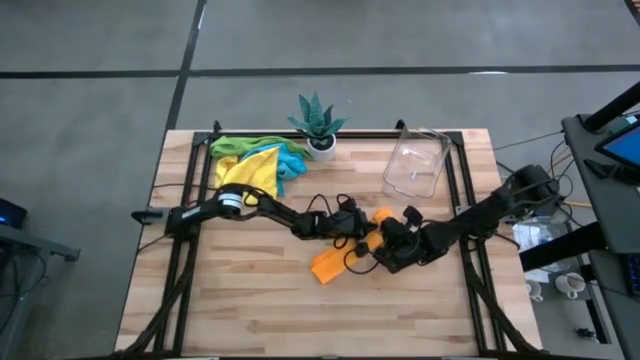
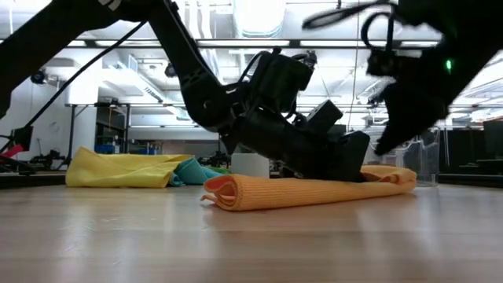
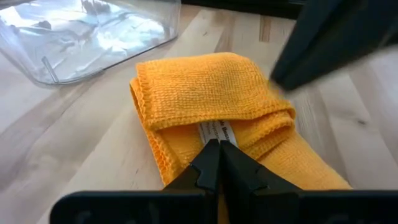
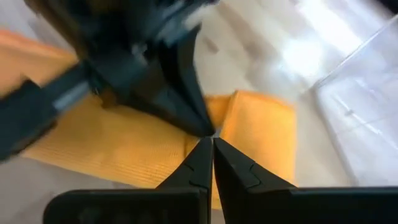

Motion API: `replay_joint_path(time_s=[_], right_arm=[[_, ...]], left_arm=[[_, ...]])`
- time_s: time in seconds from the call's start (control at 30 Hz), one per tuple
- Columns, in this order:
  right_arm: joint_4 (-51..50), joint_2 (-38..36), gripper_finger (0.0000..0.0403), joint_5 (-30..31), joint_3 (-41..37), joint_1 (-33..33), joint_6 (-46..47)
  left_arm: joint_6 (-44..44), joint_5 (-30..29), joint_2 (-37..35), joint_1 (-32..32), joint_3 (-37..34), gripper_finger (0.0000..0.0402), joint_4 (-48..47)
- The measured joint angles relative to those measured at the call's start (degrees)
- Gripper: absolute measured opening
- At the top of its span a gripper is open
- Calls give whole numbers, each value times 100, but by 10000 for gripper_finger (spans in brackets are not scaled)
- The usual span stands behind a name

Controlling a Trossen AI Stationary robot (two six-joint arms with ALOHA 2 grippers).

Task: Roll microfiber towels into tight, uniform cylinder then place into a basket
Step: Roll the orange microfiber cloth

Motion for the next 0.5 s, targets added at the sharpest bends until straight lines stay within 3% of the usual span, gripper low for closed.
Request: replay_joint_path(time_s=[0.27, 0.5], right_arm=[[-891, -914, 54, -11, 60, -68, 503], [-443, -1470, 139, -843, -528, -67, 1324]], left_arm=[[726, 385, 2, -118, -294, 0, -722], [1900, 427, -32, -272, -724, 0, -758]])
